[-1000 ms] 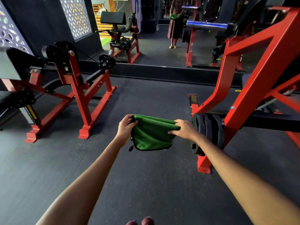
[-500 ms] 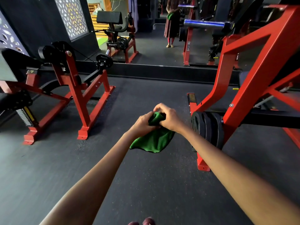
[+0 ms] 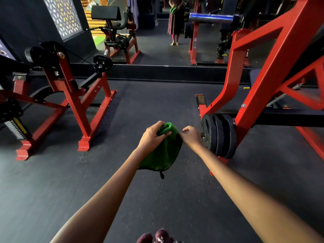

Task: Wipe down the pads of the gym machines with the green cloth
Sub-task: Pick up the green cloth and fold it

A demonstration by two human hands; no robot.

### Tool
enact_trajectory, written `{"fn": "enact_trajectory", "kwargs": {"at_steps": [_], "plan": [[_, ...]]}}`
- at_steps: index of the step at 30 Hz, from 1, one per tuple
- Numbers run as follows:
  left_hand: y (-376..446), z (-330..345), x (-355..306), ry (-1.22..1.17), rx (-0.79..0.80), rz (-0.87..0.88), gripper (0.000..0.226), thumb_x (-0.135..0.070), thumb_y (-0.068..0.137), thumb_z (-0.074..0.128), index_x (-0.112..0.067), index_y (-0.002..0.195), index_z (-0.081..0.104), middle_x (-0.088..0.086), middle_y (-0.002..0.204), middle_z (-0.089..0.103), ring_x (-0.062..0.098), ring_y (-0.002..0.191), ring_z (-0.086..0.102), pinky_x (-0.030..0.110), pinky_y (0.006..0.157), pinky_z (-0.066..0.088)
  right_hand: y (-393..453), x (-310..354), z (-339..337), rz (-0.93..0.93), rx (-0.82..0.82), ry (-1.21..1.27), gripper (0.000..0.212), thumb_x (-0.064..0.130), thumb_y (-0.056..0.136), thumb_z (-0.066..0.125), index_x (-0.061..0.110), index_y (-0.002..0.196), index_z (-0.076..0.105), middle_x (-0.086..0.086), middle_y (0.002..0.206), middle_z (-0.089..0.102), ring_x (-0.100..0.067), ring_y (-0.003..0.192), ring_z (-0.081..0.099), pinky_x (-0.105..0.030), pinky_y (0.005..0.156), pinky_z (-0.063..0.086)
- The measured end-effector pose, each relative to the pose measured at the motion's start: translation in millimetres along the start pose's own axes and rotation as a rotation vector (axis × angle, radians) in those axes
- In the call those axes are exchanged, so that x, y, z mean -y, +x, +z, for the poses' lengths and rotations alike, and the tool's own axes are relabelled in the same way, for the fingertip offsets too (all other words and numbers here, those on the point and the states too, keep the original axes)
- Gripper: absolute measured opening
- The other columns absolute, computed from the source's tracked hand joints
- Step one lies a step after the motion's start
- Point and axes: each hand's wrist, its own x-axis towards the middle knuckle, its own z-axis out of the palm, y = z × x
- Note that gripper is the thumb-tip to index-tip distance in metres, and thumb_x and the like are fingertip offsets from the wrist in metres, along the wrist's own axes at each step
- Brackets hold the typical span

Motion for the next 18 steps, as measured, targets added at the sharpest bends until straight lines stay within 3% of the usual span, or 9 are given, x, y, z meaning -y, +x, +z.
{"fn": "enact_trajectory", "kwargs": {"at_steps": [2, 4, 6, 9, 11, 14, 16, 18], "plan": [[-3.5, -0.2, 0.9, 0.033, 0.03, 0.033, 0.024, -0.027, 0.088, 0.067, -0.013, 0.104, 0.056, -0.009, 0.087, 0.056, 0.017, 0.082, 0.056, 0.033, 0.074, 0.045, -1.4, 4.8, 1.7, -0.115, 0.014, -0.124, 0.022, 0.021, 0.084, 0.067, 0.0, 0.078, 0.067, -0.014, 0.074, 0.062, -0.017, 0.072, 0.053, -0.031, 0.062, 0.037], [-5.5, -3.6, 2.6, 0.033, 0.059, 0.059, 0.021, -0.023, 0.089, 0.066, -0.013, 0.104, 0.056, -0.01, 0.08, 0.054, 0.011, 0.073, 0.052, 0.029, 0.068, 0.043, -1.4, 6.9, 3.8, -0.149, 0.062, -0.177, 0.036, 0.026, 0.085, 0.062, 0.009, 0.055, 0.054, -0.015, 0.059, 0.051, -0.016, 0.06, 0.045, -0.029, 0.05, 0.023], [-6.7, -9.9, 7.8, 0.035, 0.081, 0.066, 0.018, -0.017, 0.09, 0.065, -0.011, 0.104, 0.055, -0.013, 0.072, 0.051, 0.002, 0.063, 0.048, 0.02, 0.06, 0.039, -1.3, 9.2, 7.3, -0.089, 0.105, -0.148, 0.04, 0.026, 0.087, 0.056, 0.012, 0.052, 0.045, -0.008, 0.055, 0.04, -0.014, 0.055, 0.037, -0.028, 0.047, 0.02], [-7.7, -23.2, 22.9, 0.034, 0.055, 0.026, 0.018, -0.009, 0.089, 0.062, -0.007, 0.105, 0.055, -0.004, 0.071, 0.054, 0.007, 0.058, 0.044, 0.012, 0.057, 0.035, 1.4, 14.9, 18.6, 0.301, 0.134, 0.371, 0.026, 0.021, 0.089, 0.046, 0.011, 0.065, 0.051, -0.003, 0.065, 0.045, -0.016, 0.062, 0.043, -0.026, 0.052, 0.03], [-9.4, -29.6, 33.9, 0.044, 0.044, -0.002, 0.019, -0.005, 0.088, 0.061, -0.006, 0.106, 0.055, 0.004, 0.075, 0.057, 0.008, 0.063, 0.045, 0.013, 0.058, 0.034, 4.3, 19.9, 25.7, 0.478, 0.172, 0.642, 0.025, 0.018, 0.086, 0.041, 0.018, 0.061, 0.038, 0.0, 0.051, 0.043, -0.015, 0.05, 0.042, -0.019, 0.045, 0.031], [-10.4, -36.4, 48.5, 0.031, 0.013, -0.051, 0.021, -0.004, 0.088, 0.062, -0.005, 0.108, 0.057, 0.003, 0.08, 0.058, 0.014, 0.07, 0.049, 0.009, 0.063, 0.036, 8.4, 30.6, 31.9, 0.489, 0.318, 0.736, 0.03, 0.02, 0.09, 0.048, 0.012, 0.062, 0.052, 0.0, 0.045, 0.056, -0.013, 0.04, 0.054, -0.012, 0.04, 0.039], [-8.7, -44.0, 57.4, 0.012, -0.012, -0.085, 0.021, -0.005, 0.089, 0.062, -0.007, 0.109, 0.057, 0.002, 0.081, 0.058, 0.013, 0.07, 0.05, 0.008, 0.064, 0.037, 15.2, 38.1, 41.4, 0.436, 0.388, 0.674, 0.017, 0.026, 0.086, 0.064, 0.011, 0.08, 0.068, -0.007, 0.07, 0.069, -0.017, 0.062, 0.064, -0.02, 0.061, 0.052], [-5.3, -52.7, 69.8, -0.016, -0.048, -0.128, 0.02, -0.007, 0.09, 0.061, -0.008, 0.11, 0.057, 0.004, 0.081, 0.058, 0.01, 0.068, 0.049, 0.008, 0.062, 0.037, 27.3, 45.3, 52.7, 0.395, 0.359, 0.622, 0.013, 0.024, 0.082, 0.072, 0.013, 0.083, 0.065, -0.009, 0.082, 0.067, -0.021, 0.073, 0.062, -0.029, 0.068, 0.051]]}}
